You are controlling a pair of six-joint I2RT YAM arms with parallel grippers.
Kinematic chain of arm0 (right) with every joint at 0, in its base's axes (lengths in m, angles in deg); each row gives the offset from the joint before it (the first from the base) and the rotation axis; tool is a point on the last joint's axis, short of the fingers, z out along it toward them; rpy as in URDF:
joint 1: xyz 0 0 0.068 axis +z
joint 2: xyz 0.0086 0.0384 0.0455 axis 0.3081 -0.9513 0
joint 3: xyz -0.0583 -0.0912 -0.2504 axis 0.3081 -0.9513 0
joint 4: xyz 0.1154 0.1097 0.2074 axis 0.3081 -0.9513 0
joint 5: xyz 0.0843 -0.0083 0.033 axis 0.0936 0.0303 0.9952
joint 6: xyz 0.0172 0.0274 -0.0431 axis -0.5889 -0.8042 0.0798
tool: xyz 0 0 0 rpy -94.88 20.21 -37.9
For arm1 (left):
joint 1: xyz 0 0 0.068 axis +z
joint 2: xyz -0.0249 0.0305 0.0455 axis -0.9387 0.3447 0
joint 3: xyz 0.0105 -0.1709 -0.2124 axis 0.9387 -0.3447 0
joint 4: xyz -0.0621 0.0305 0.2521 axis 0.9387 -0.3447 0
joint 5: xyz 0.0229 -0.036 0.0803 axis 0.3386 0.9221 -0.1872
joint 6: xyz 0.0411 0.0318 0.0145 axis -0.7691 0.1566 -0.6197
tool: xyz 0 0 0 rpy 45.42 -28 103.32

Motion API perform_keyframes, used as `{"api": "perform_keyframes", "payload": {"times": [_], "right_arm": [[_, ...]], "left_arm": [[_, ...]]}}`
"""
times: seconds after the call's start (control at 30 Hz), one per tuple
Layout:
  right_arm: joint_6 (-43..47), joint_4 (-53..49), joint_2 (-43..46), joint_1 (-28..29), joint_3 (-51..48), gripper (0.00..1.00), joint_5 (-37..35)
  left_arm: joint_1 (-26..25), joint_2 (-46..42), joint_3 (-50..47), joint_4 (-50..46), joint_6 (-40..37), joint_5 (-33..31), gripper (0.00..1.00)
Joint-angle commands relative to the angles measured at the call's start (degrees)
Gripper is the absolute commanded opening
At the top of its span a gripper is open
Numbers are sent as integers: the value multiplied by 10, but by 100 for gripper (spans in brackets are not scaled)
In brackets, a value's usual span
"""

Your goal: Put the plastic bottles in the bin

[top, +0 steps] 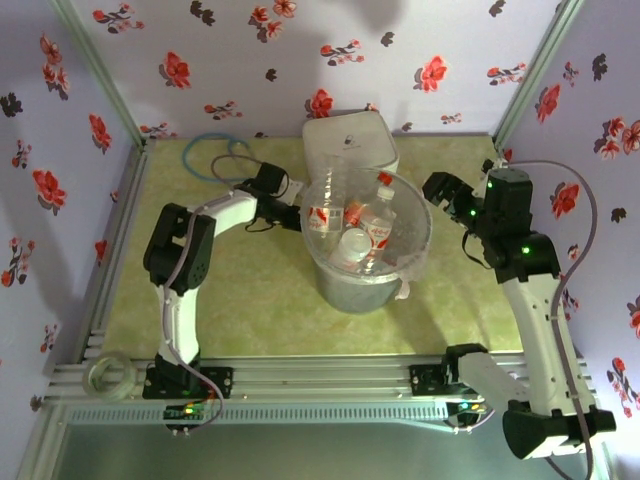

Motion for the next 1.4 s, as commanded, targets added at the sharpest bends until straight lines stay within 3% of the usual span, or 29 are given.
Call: {"api": "perform_keyframes", "payload": {"times": [0.0, 0.3, 0.6, 0.7, 0.97, 1.27, 1.37], "right_arm": [[-12, 2, -1, -6, -10, 92, 12], [-12, 1, 2, -12, -21, 92, 12], [-16, 8, 0, -13, -31, 92, 12], [-19, 10, 0, -13, -34, 92, 12], [-16, 7, 5, -14, -41, 92, 3], [-13, 10, 9, -17, -45, 92, -3], [-11, 8, 11, -18, -45, 92, -5]], "left_arm": [[-4, 24, 25, -12, 4, 9, 100], [18, 7, -27, 119, 184, 16, 92], [17, -5, -124, 399, 470, -6, 98], [7, 18, -107, 446, 536, -10, 100], [-21, 81, -29, 390, 614, -52, 99], [-20, 106, -15, 383, 637, -70, 71], [-15, 94, -26, 386, 633, -78, 66]]}}
